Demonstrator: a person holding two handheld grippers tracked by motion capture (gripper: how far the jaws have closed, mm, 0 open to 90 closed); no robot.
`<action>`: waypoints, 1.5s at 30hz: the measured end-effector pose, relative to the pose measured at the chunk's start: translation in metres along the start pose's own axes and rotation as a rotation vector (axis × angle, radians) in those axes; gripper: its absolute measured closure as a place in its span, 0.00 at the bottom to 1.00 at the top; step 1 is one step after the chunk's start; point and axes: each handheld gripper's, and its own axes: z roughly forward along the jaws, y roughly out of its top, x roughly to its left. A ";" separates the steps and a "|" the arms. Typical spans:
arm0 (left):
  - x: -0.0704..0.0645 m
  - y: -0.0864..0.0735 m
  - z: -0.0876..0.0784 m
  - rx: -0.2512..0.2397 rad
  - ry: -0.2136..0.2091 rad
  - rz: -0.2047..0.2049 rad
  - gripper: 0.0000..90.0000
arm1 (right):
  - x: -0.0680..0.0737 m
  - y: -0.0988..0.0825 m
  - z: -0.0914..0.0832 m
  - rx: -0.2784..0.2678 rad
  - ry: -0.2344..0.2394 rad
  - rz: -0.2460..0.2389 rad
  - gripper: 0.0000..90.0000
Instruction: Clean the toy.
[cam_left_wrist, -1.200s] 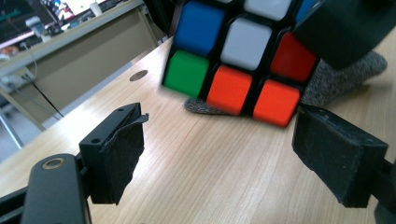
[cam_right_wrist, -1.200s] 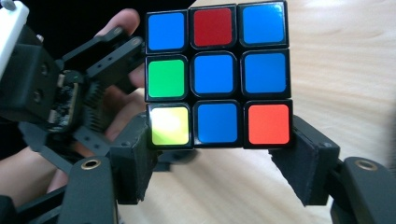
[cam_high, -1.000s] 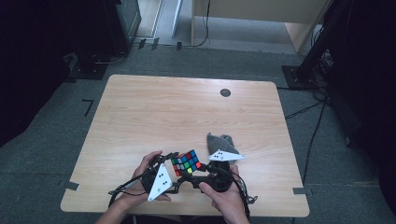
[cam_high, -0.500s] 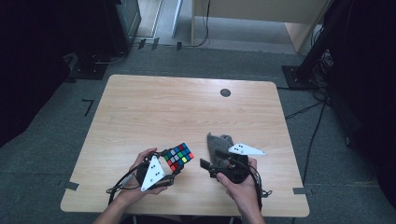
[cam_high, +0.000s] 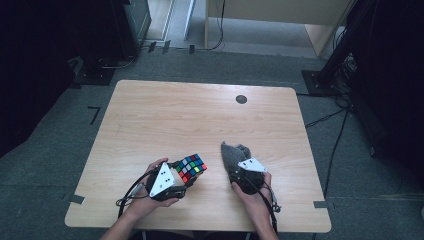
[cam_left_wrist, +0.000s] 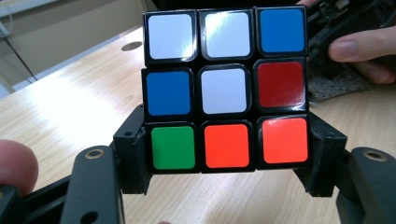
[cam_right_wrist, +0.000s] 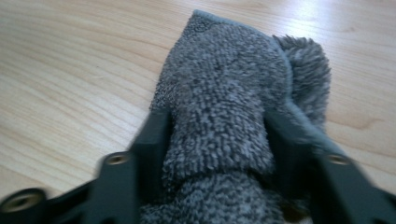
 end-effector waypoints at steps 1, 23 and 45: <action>0.000 0.000 0.000 0.002 -0.002 0.002 0.37 | -0.003 0.001 -0.001 -0.002 0.009 0.017 0.74; -0.011 0.005 -0.003 -0.024 -0.037 0.077 0.38 | 0.037 0.038 -0.058 -0.160 0.517 0.152 0.82; -0.017 0.018 0.014 0.184 0.070 0.036 0.38 | 0.078 0.047 -0.081 -0.234 0.486 -0.075 0.81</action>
